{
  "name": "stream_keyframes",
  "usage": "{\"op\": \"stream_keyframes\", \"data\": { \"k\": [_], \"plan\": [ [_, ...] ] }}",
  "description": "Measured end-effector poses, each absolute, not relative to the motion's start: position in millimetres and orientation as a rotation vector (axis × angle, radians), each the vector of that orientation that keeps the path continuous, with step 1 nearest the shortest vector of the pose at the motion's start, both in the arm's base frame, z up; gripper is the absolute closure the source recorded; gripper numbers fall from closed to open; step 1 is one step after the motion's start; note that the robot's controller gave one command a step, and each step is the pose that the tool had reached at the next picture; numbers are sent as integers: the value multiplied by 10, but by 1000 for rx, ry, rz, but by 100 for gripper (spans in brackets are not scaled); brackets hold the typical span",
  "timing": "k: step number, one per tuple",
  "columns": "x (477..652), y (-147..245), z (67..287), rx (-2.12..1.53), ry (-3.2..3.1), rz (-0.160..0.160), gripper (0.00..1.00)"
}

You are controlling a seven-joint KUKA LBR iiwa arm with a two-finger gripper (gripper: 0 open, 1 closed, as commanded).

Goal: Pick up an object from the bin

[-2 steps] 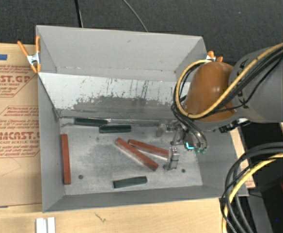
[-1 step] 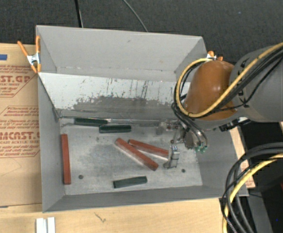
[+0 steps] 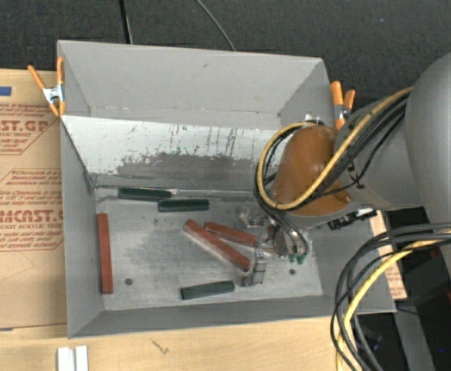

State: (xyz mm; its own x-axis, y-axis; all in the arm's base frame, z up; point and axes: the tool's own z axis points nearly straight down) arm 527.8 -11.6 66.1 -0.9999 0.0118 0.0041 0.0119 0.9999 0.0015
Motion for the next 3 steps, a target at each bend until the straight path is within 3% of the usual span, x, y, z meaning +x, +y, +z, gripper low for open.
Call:
{"op": "stream_keyframes", "data": {
  "k": [1, 2, 3],
  "plan": [
    [5366, -64, 695, -269, -3130, -2, 0],
    [5319, -91, 674, -84, -3143, 0, 0],
    [5327, -78, 680, -129, -3140, -1, 0]
  ]
}}
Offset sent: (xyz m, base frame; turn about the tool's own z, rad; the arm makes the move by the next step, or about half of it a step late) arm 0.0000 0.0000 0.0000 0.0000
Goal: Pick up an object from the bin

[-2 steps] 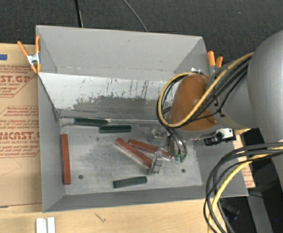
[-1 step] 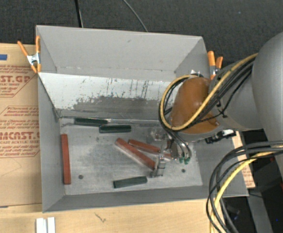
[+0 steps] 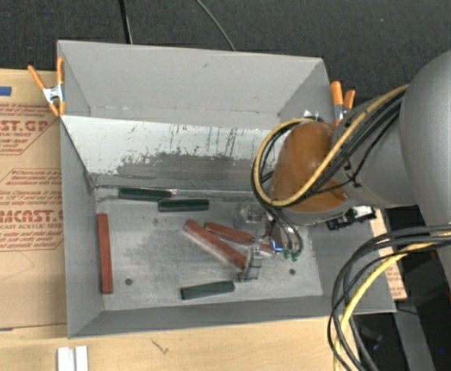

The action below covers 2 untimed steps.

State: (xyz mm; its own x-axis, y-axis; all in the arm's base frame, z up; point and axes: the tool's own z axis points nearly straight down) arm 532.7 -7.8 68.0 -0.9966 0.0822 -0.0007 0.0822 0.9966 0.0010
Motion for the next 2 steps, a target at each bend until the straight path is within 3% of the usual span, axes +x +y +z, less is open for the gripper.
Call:
{"op": "stream_keyframes", "data": {
  "k": [1, 2],
  "plan": [
    [5358, -78, 690, 143, 3133, 0, 100],
    [5356, -78, 690, 136, 3133, 0, 100]
  ]
}}
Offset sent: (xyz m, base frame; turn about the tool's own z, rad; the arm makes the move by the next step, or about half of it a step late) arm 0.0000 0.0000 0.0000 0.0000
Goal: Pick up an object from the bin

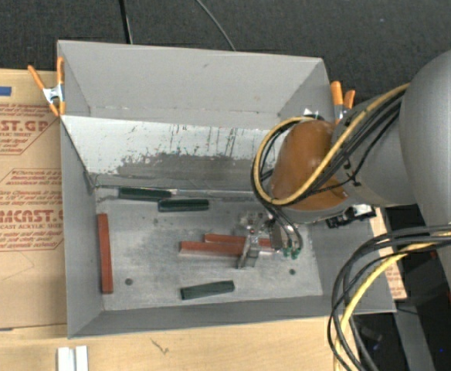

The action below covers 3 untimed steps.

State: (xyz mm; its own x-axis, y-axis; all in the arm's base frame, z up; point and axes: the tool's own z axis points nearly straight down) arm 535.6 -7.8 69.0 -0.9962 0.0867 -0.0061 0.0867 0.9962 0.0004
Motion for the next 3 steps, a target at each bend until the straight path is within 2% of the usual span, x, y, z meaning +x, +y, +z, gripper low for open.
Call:
{"op": "stream_keyframes", "data": {
  "k": [1, 3],
  "plan": [
    [5340, -77, 728, 134, 3140, 0, 100],
    [5348, -73, 1083, 134, 3137, 1, 100]
  ]
}}
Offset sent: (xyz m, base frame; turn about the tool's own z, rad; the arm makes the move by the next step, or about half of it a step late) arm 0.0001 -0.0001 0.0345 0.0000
